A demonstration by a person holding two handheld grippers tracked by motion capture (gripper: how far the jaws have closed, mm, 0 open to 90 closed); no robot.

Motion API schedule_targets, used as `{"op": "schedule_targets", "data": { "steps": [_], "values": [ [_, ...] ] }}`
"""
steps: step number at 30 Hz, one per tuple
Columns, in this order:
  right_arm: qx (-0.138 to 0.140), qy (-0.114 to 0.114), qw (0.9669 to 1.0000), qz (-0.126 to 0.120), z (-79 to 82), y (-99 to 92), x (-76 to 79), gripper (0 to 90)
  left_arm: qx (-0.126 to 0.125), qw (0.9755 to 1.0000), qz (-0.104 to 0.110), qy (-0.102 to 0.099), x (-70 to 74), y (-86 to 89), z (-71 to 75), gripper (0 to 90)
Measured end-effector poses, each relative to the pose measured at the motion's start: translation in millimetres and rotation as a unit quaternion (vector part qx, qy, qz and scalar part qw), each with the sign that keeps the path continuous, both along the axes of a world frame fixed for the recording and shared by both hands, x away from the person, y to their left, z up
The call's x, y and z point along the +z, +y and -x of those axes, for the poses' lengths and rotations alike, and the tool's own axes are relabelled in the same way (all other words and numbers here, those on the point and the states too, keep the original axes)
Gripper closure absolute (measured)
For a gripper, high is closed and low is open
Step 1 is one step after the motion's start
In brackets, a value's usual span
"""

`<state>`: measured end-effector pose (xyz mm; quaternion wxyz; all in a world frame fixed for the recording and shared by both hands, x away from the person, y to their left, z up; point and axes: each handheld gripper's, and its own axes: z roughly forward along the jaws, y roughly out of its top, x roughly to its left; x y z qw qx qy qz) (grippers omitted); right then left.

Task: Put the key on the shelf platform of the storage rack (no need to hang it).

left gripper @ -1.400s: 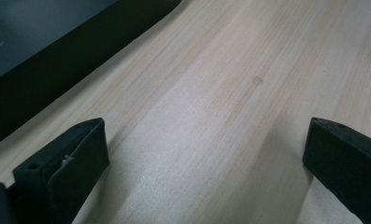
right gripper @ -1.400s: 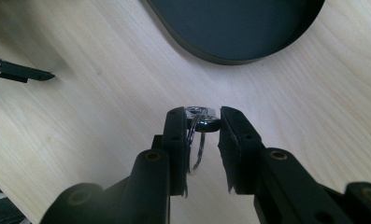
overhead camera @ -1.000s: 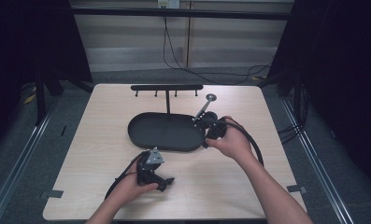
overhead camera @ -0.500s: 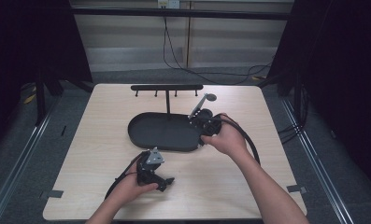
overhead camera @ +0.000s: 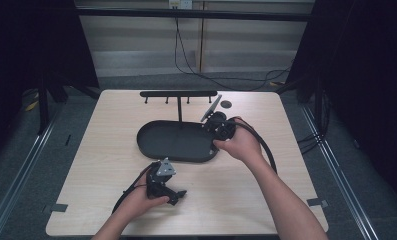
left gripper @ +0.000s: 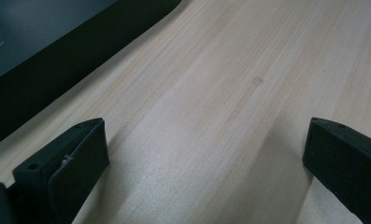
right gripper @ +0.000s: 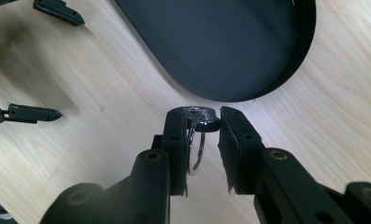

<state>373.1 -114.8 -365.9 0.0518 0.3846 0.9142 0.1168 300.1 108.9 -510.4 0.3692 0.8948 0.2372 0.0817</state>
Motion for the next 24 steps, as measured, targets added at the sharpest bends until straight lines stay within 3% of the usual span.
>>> {"op": "schedule_targets", "data": {
  "steps": [24],
  "values": [
    [-0.005, -0.003, 1.0, -0.001, -14.9, 10.6, 4.8, 73.3, 0.002, 1.0, 0.002, 0.001, -0.1, -0.2, 0.2, 0.0]
  ]
}}
